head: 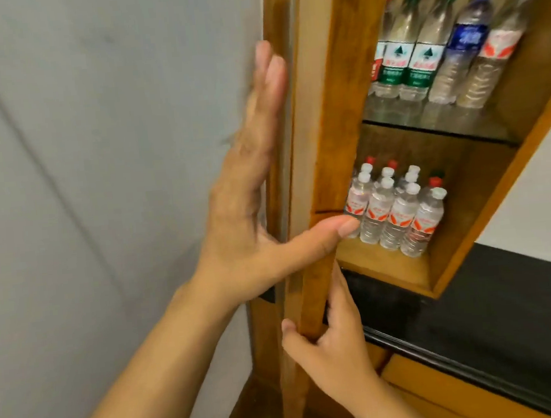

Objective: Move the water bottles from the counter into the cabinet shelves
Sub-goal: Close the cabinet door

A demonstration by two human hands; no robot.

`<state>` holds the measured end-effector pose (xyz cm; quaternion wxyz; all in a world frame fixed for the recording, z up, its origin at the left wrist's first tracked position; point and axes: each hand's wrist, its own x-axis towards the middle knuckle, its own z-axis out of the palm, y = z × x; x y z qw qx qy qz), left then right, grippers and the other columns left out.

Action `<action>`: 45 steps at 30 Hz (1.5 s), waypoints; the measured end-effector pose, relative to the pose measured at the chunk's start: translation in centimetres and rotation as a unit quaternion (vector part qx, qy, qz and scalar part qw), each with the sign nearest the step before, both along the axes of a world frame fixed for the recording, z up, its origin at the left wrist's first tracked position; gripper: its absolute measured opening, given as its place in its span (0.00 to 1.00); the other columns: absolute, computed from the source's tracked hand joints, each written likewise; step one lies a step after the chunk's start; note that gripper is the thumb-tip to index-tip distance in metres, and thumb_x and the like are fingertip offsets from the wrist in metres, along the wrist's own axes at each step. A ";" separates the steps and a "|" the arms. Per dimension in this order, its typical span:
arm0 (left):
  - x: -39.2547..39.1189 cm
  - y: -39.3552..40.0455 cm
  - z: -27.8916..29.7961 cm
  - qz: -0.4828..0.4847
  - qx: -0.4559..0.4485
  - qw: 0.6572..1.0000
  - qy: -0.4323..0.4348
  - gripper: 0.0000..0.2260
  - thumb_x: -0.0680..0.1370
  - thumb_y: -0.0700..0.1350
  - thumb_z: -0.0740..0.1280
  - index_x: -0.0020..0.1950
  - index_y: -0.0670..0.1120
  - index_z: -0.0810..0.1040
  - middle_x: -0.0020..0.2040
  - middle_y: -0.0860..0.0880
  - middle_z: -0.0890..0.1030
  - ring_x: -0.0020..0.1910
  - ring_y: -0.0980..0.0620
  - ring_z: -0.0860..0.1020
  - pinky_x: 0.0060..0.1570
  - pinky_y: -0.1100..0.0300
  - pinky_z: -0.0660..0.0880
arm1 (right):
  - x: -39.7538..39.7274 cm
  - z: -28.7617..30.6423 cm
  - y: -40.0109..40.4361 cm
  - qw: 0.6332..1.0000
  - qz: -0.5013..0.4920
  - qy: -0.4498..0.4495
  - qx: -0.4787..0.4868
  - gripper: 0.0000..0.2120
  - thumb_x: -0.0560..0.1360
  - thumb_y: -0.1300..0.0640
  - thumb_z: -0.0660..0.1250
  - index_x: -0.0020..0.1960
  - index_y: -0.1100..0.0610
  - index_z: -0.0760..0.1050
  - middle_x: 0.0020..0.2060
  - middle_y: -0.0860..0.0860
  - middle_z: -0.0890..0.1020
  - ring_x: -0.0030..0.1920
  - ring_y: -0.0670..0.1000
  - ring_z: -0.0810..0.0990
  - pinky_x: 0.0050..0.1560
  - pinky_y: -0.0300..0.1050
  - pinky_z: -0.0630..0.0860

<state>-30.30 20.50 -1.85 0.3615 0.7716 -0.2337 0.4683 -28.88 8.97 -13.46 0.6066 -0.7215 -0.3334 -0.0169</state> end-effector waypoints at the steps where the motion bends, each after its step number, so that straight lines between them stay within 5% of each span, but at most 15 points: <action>1: 1.3 -1.0 0.3 -0.013 0.017 1.000 -0.011 0.42 0.68 0.48 0.71 0.73 0.39 0.49 0.74 0.36 0.50 0.75 0.49 0.49 0.73 0.43 0.52 | 0.3 0.0 -1.0 1.000 -0.015 0.017 0.019 0.40 0.64 0.60 0.69 0.69 0.36 0.57 0.67 0.43 0.70 0.64 0.32 0.68 0.56 0.21 0.67; 5: 5.7 -5.2 1.0 -0.037 0.122 0.988 -0.091 0.37 0.71 0.52 0.65 0.72 0.53 0.45 0.71 0.35 0.48 0.74 0.45 0.42 0.71 0.36 0.42 | 1.5 -0.3 -4.2 0.988 -0.112 0.071 0.085 0.35 0.65 0.67 0.69 0.60 0.32 0.69 0.54 0.40 0.80 0.56 0.42 0.79 0.57 0.41 0.76; 8: 9.0 -9.2 0.9 -0.044 0.129 0.980 -0.143 0.34 0.72 0.54 0.64 0.71 0.52 0.47 0.71 0.37 0.51 0.74 0.49 0.41 0.72 0.42 0.38 | 3.1 -0.3 -6.3 0.965 -0.206 0.088 0.135 0.33 0.68 0.72 0.69 0.52 0.33 0.76 0.48 0.35 0.82 0.50 0.37 0.80 0.46 0.29 0.76; 10: 11.1 -11.7 0.5 -0.020 0.110 0.979 -0.168 0.34 0.73 0.54 0.62 0.72 0.51 0.47 0.71 0.38 0.54 0.74 0.49 0.42 0.72 0.41 0.41 | 4.4 -0.2 -7.3 0.945 -0.254 0.105 0.177 0.19 0.69 0.61 0.72 0.51 0.39 0.75 0.47 0.33 0.81 0.49 0.34 0.79 0.42 0.23 0.73; 12: 13.2 -13.9 0.3 0.012 0.102 0.978 -0.181 0.34 0.72 0.52 0.62 0.75 0.51 0.52 0.71 0.39 0.56 0.75 0.48 0.44 0.72 0.40 0.44 | 6.2 -0.1 -8.4 0.926 -0.300 0.096 0.208 0.16 0.66 0.48 0.69 0.53 0.44 0.75 0.46 0.35 0.82 0.48 0.36 0.80 0.42 0.25 0.74; 16: 16.9 -17.4 0.2 0.066 0.118 0.973 -0.186 0.31 0.70 0.50 0.64 0.71 0.45 0.58 0.72 0.41 0.59 0.73 0.40 0.55 0.72 0.41 0.46 | 10.0 0.3 -10.3 0.905 -0.348 0.043 0.242 0.12 0.71 0.45 0.63 0.52 0.48 0.74 0.43 0.40 0.83 0.44 0.38 0.81 0.41 0.28 0.75; 21: 20.8 -20.2 0.1 0.116 0.121 0.967 -0.194 0.32 0.70 0.48 0.66 0.72 0.46 0.58 0.72 0.41 0.65 0.72 0.43 0.58 0.72 0.40 0.49 | 14.7 -0.3 -12.5 0.902 -0.356 -0.004 0.244 0.04 0.75 0.47 0.62 0.48 0.42 0.74 0.40 0.41 0.82 0.39 0.38 0.80 0.37 0.30 0.75; 25: 23.3 -21.7 0.0 0.143 0.134 0.963 -0.184 0.32 0.71 0.48 0.65 0.72 0.47 0.57 0.72 0.41 0.66 0.72 0.44 0.57 0.72 0.40 0.49 | 18.0 -0.5 -14.0 0.907 -0.353 -0.029 0.228 0.08 0.75 0.45 0.61 0.53 0.34 0.73 0.48 0.40 0.82 0.49 0.40 0.80 0.44 0.31 0.75; 30: 26.3 -23.2 0.0 0.172 0.132 0.959 -0.181 0.30 0.71 0.46 0.65 0.72 0.46 0.60 0.72 0.41 0.67 0.72 0.43 0.59 0.71 0.39 0.50 | 21.7 -1.1 -15.8 0.915 -0.326 -0.015 0.237 0.25 0.71 0.34 0.61 0.66 0.36 0.64 0.62 0.36 0.74 0.65 0.40 0.72 0.58 0.32 0.72; 36: 30.0 -24.7 0.0 0.226 0.154 0.947 -0.166 0.30 0.73 0.47 0.63 0.73 0.47 0.58 0.73 0.42 0.65 0.73 0.44 0.58 0.71 0.40 0.50 | 26.0 -1.0 -17.4 0.929 -0.299 0.021 0.219 0.31 0.72 0.36 0.61 0.72 0.40 0.58 0.69 0.38 0.68 0.69 0.41 0.66 0.70 0.52 0.65; 39: 32.4 -25.5 0.0 0.256 0.167 0.940 -0.153 0.30 0.74 0.49 0.62 0.74 0.47 0.55 0.74 0.43 0.64 0.73 0.44 0.60 0.71 0.40 0.50 | 28.6 -0.6 -18.3 0.932 -0.304 0.055 0.189 0.34 0.69 0.32 0.59 0.72 0.34 0.52 0.73 0.36 0.59 0.75 0.44 0.52 0.74 0.60 0.54; 42: 35.0 -26.0 -0.2 0.273 0.171 0.936 -0.145 0.28 0.76 0.51 0.59 0.74 0.48 0.54 0.74 0.43 0.63 0.73 0.44 0.59 0.71 0.40 0.50 | 31.1 -0.3 -19.1 0.939 -0.316 0.023 0.133 0.31 0.70 0.30 0.53 0.67 0.25 0.41 0.71 0.27 0.45 0.70 0.32 0.34 0.74 0.61 0.39; 45: 37.1 -26.3 -0.1 0.292 0.178 0.929 -0.138 0.26 0.78 0.54 0.56 0.74 0.48 0.56 0.74 0.43 0.64 0.73 0.44 0.60 0.71 0.41 0.51 | 33.7 -0.1 -19.7 0.937 -0.337 0.001 0.090 0.31 0.71 0.33 0.51 0.64 0.23 0.33 0.70 0.28 0.36 0.66 0.28 0.30 0.72 0.64 0.37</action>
